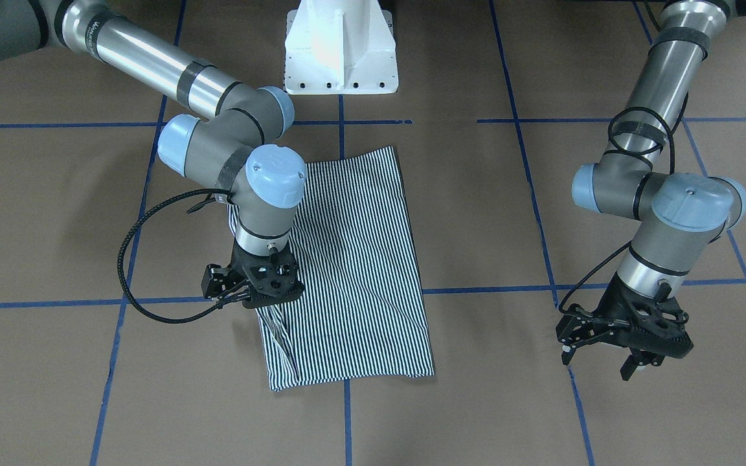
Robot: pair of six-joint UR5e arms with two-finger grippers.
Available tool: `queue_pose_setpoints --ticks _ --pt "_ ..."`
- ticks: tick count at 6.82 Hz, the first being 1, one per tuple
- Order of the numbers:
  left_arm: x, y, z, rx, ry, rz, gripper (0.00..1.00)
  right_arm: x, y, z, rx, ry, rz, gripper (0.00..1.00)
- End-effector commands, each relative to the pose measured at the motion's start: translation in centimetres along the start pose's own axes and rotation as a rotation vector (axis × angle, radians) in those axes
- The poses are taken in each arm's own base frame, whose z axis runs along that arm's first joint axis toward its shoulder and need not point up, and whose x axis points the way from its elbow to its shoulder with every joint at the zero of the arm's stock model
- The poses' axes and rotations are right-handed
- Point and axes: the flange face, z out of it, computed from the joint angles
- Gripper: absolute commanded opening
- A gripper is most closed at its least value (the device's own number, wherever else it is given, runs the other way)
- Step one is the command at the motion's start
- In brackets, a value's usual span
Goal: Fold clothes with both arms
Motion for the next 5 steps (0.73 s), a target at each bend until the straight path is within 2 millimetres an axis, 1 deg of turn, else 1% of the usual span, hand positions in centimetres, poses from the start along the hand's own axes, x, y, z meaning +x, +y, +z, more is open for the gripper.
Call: queue_pose_setpoints --ticks 1,2,3,4,5 --pt "0.0 0.0 0.0 0.000 0.000 -0.001 1.00 3.7 -0.2 1.9 -0.014 0.035 -0.029 1.00" --pt "0.0 0.0 0.0 0.001 -0.001 -0.001 1.00 6.5 -0.2 3.2 -0.026 0.059 -0.043 1.00" --pt "0.0 0.0 0.0 0.002 0.000 0.000 1.00 9.0 -0.5 4.0 -0.032 0.078 -0.055 1.00" --pt "0.1 0.0 0.0 0.000 0.002 0.001 1.00 10.7 -1.0 4.1 -0.029 0.083 -0.065 1.00" --pt "-0.2 0.4 0.0 -0.002 0.000 0.000 1.00 11.1 -1.8 3.1 -0.015 0.069 -0.059 1.00"
